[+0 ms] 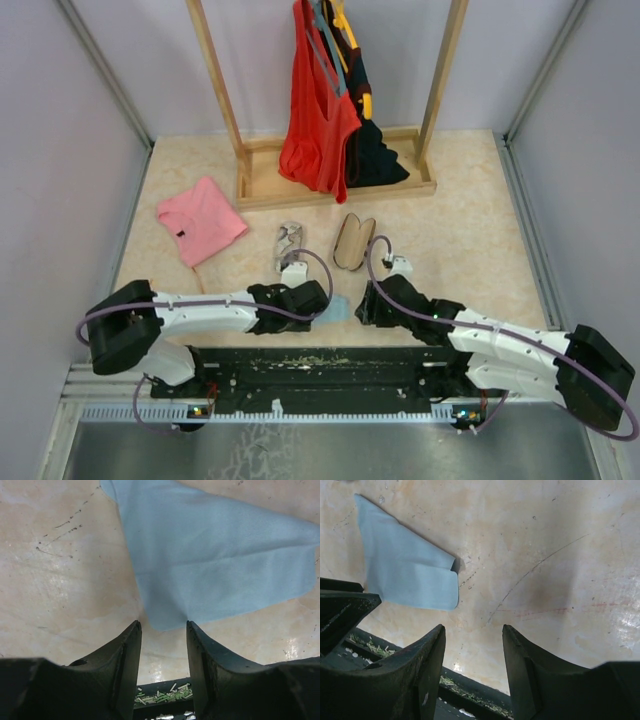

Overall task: Organize the sunglasses
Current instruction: Adjust the glasses cleaning cloth at the center of the board.

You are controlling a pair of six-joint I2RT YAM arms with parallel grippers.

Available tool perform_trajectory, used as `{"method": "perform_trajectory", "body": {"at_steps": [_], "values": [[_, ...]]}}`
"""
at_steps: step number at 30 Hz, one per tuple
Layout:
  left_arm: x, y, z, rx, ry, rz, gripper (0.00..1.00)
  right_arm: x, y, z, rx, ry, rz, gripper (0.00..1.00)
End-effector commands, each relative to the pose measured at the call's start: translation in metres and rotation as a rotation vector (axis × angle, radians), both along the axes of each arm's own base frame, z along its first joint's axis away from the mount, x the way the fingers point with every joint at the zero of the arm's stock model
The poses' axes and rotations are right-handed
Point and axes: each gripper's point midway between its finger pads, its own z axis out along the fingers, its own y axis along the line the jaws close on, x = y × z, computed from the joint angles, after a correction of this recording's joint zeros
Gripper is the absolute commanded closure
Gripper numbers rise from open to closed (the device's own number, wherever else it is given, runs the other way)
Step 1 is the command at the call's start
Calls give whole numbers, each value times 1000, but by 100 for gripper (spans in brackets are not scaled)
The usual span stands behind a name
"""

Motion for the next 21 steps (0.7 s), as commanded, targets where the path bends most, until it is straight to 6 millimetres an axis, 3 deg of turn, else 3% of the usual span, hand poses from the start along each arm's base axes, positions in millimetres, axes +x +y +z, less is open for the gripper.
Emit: {"method": "perform_trajectory", "body": {"at_steps": [1,9,15,21], "values": [[1,0,0,52,-17,38,54,4,-2,4,20,-28,-23,50],[-12,13,-20,198,18,67,65,2,-3,3,43,-30,-26,50],[-21,13,-39,224,51,66,81,-1,-7,4,40,-31,-29,51],[-21,15,-44,228,51,71,99,-4,-6,4,53,-24,-17,51]]}}
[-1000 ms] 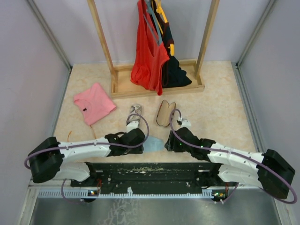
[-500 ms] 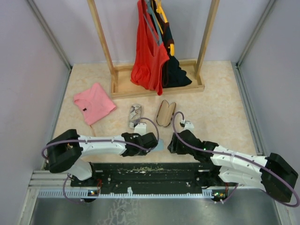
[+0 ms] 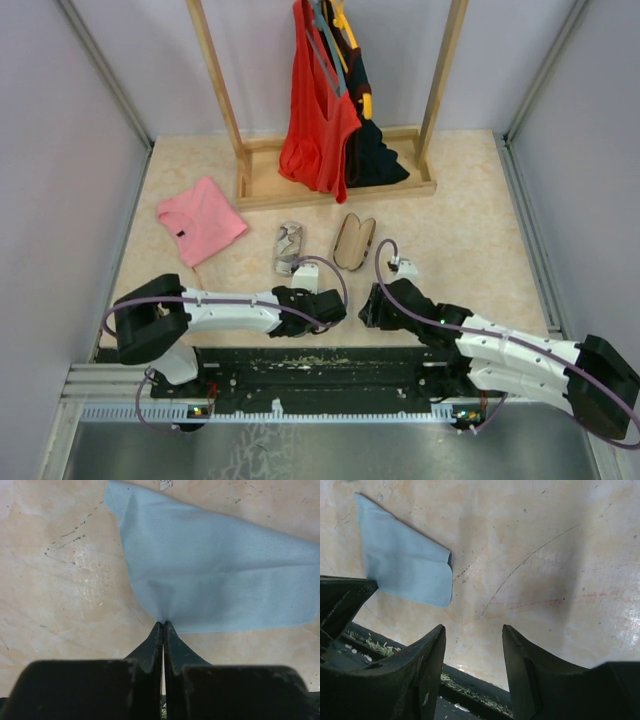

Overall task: Organize the sunglasses
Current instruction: Adjust the glasses cleaning cloth at the center of the board.

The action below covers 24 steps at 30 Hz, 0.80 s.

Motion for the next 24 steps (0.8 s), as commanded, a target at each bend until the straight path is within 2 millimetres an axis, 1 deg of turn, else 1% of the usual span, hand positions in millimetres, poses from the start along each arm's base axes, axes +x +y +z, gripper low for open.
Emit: {"method": "perform_trajectory", "body": {"at_steps": [1,5,8,9,11,17,21,24], "values": [[-24,24,-36,78,114,28,100,1,6,6,46,-10,3,51],[-28,22,-31,45,107,16,100,-1,22,11,104,6,36,51],[-35,20,-29,31,111,3,100,3,31,11,104,21,43,51],[-38,20,-29,31,114,3,100,4,33,7,82,33,46,51],[-45,23,-30,35,122,7,100,5,39,5,48,41,61,51],[-59,38,-35,32,135,37,100,10,51,5,-84,30,85,51],[-60,42,-33,10,124,43,100,9,54,4,-187,39,99,51],[-57,41,-29,-3,107,31,100,7,58,2,-253,46,107,51]]}}
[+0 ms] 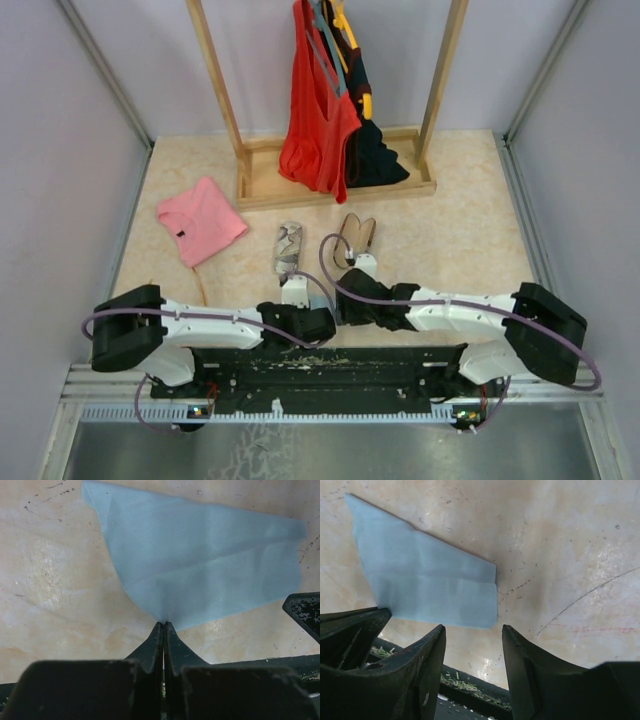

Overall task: Organize the sunglasses
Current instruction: Adjust the glasses cleaning cloth at the center of the board.

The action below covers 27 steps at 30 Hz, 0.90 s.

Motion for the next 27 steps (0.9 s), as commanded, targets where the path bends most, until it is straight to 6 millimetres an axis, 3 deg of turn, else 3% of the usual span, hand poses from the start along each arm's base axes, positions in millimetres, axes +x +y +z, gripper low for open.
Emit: {"method": "perform_trajectory", "body": {"at_steps": [1,5,11,27], "values": [[-27,39,-28,126,121,-3,100,5,5,5,-105,-31,8,51],[-26,35,-27,116,112,-21,100,7,4,-6,-203,-17,3,52],[-24,28,-24,89,102,-38,100,6,10,-8,-292,-22,23,54],[-25,26,-21,67,87,-51,100,-21,2,-36,-392,82,67,67]]}}
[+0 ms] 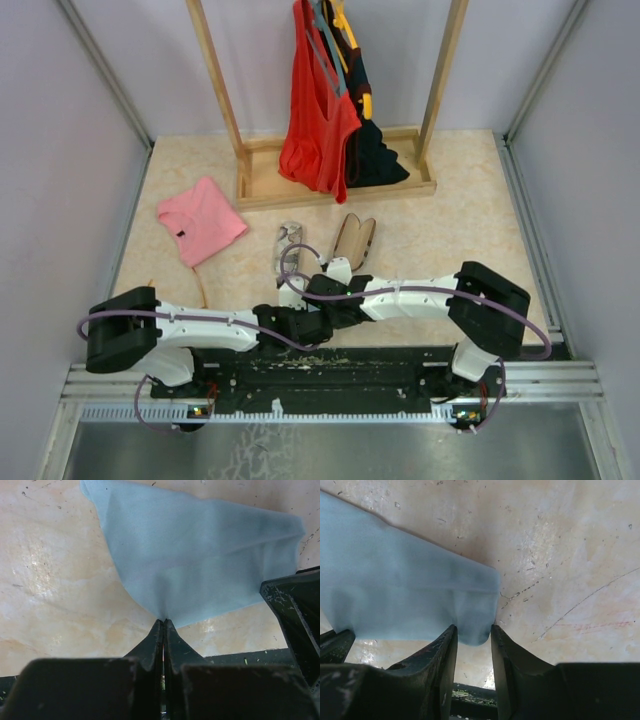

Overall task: Organize the sunglasses
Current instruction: Adjust the glasses cleaning cloth at the center of the board.

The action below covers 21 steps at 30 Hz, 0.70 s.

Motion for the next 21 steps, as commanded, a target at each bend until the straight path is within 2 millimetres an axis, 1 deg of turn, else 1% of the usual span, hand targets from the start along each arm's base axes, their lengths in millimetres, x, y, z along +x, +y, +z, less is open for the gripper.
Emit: {"method": "perform_trajectory", "body": {"at_steps": [1,2,5,12,13,16,17,21], "values": [[-20,27,-23,109,87,-48,100,-18,-10,-16,-45,56,10,68],[-20,26,-22,108,86,-49,100,-21,-14,-27,-70,75,10,70],[-19,24,-22,106,83,-53,100,-25,-18,-36,-76,91,3,76],[-16,16,-18,78,59,-72,100,-19,-16,-36,-34,51,-8,97],[-15,14,-17,70,52,-79,100,-17,-12,-29,-3,34,-4,100],[-10,8,-11,51,23,-92,100,-12,-1,-18,74,-5,12,100],[-8,5,-9,46,14,-100,100,-10,4,-11,106,-20,18,100],[0,-8,10,11,-35,-116,100,-3,19,17,227,-77,27,100]]}}
